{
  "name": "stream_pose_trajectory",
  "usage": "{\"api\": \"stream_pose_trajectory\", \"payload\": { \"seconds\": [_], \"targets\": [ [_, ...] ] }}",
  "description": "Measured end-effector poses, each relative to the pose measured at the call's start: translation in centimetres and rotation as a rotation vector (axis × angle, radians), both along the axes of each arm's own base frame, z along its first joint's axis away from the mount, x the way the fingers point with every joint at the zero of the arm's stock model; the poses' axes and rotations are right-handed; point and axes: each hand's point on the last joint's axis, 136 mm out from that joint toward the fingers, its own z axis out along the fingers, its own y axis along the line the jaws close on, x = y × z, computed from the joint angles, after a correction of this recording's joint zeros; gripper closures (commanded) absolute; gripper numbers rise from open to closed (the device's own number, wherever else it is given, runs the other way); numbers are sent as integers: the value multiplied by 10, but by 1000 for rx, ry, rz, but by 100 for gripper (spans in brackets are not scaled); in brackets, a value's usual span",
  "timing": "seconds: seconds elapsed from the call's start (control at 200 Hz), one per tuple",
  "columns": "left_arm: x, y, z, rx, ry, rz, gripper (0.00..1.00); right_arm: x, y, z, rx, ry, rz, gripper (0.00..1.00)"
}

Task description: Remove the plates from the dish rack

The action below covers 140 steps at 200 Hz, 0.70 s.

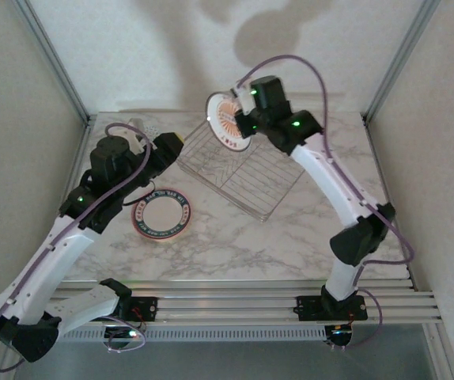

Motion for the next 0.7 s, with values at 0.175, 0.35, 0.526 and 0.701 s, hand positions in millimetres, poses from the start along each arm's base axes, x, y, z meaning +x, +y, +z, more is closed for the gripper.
{"api": "stream_pose_trajectory", "payload": {
  "seconds": [0.175, 0.35, 0.526, 0.701],
  "targets": [
    [14, -32, -22, -53, 53, -87, 36, -8, -47, 27, 221, 55, -74, 100],
    [28, -59, -34, -126, 80, -151, 36, -24, -53, 19, 421, 200, -68, 100],
    [38, -74, -42, -155, 98, -183, 37, -27, -47, 10, 599, 341, -60, 100],
    [46, -80, -51, -167, 115, -183, 42, -30, -36, 4, 730, 442, -44, 100]
  ]
}}
